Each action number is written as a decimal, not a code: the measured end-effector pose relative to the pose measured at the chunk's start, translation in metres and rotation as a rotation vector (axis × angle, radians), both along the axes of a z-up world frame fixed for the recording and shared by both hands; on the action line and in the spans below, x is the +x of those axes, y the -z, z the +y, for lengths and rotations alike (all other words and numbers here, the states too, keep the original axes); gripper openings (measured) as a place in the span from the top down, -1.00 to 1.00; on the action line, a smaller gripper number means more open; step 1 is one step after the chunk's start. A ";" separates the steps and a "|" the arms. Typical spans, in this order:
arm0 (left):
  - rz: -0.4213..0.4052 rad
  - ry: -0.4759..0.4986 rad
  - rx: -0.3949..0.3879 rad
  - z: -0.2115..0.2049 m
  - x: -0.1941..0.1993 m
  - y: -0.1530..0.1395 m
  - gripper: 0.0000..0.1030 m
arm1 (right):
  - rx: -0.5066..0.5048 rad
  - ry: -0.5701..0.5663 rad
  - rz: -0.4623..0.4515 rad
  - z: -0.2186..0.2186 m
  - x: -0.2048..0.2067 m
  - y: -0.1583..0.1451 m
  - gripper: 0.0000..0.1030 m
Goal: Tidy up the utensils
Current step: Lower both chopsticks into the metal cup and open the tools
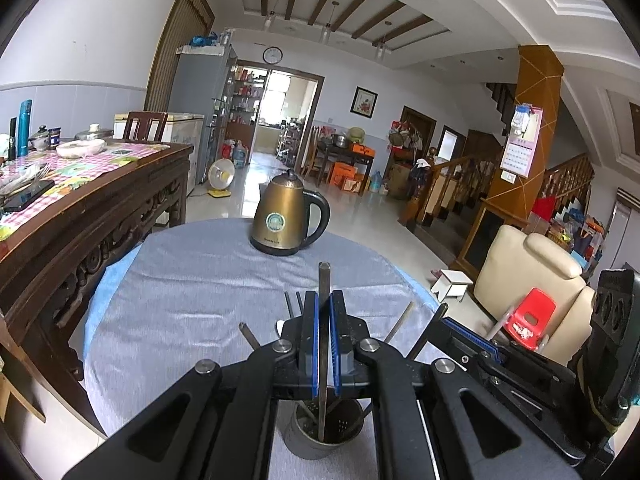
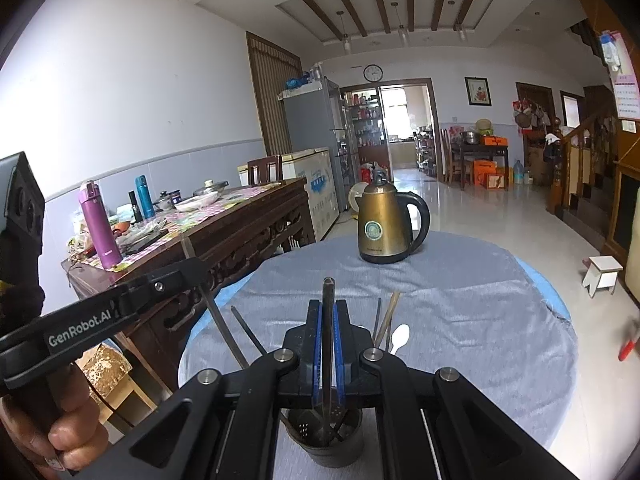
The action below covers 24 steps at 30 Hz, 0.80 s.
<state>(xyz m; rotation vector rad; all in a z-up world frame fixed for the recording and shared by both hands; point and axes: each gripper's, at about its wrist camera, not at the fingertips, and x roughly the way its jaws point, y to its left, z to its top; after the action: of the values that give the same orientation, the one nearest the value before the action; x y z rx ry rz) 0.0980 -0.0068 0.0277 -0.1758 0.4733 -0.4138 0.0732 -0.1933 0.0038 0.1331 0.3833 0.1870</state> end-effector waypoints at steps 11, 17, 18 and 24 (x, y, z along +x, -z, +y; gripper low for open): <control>0.056 -0.005 0.029 -0.001 0.006 0.009 0.90 | 0.036 0.029 0.065 -0.008 0.008 0.010 0.88; 0.099 0.019 0.045 -0.004 0.010 0.016 0.90 | 0.085 0.016 0.122 -0.014 0.015 0.016 0.87; 0.104 0.026 0.045 -0.004 0.010 0.016 0.90 | 0.102 0.011 0.132 -0.016 0.016 0.017 0.87; 0.090 0.030 0.040 -0.001 0.008 0.013 0.82 | 0.184 0.015 0.150 -0.031 0.015 0.020 0.82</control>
<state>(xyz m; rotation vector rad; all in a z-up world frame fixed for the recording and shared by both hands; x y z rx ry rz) 0.1059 -0.0078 0.0146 -0.1490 0.5724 -0.4262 0.0879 -0.2238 -0.0166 0.3322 0.5140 0.1978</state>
